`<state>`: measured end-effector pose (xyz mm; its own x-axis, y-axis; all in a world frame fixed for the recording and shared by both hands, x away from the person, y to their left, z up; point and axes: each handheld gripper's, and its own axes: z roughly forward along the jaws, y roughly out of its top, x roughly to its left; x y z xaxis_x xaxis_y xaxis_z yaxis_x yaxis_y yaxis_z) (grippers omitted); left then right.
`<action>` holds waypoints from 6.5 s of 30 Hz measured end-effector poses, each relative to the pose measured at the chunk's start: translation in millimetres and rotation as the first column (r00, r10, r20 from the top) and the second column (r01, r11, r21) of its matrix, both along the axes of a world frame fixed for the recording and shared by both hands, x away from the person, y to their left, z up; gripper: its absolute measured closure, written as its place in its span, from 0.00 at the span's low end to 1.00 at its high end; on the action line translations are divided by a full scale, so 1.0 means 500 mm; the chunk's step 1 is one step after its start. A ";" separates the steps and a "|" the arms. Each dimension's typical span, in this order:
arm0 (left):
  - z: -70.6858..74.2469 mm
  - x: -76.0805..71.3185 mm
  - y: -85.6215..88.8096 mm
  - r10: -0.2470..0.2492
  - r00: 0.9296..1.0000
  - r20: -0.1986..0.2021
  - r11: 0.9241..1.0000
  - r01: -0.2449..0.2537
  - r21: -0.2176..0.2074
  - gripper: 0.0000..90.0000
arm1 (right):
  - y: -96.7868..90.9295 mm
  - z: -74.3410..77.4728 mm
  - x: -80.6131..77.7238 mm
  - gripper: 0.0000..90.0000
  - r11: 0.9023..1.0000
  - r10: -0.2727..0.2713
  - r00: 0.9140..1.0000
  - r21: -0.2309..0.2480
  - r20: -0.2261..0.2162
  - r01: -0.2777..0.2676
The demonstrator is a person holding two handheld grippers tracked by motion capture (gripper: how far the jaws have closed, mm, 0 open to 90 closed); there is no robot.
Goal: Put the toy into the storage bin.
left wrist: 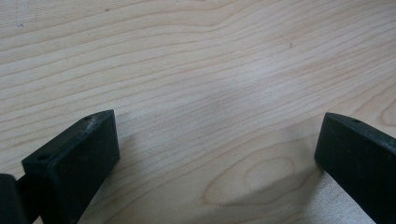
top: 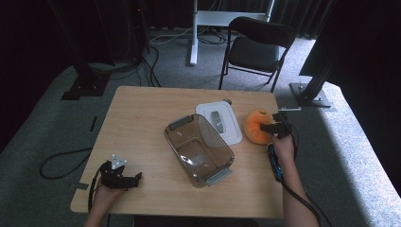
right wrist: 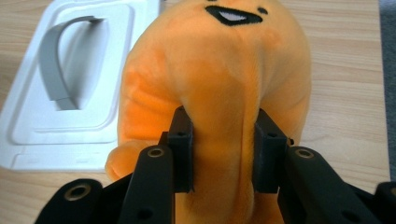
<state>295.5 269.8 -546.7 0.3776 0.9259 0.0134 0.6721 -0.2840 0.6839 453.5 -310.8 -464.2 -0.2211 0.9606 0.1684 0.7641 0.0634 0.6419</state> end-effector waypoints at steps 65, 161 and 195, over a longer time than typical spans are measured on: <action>0.000 0.000 0.000 0.000 1.000 0.001 1.000 0.000 0.001 0.00 | 0.140 0.227 -0.119 0.75 0.942 0.333 0.917 -0.049 0.218 -0.331; 0.000 0.000 0.000 0.000 1.000 0.001 1.000 0.000 0.001 0.00 | 0.387 0.088 -0.203 0.64 0.666 0.743 0.668 -0.062 -0.031 -0.743; 0.000 0.000 0.000 -0.001 1.000 0.000 1.000 0.001 0.001 0.00 | 0.369 0.106 -0.204 0.24 0.666 0.746 0.666 0.001 -0.016 -0.746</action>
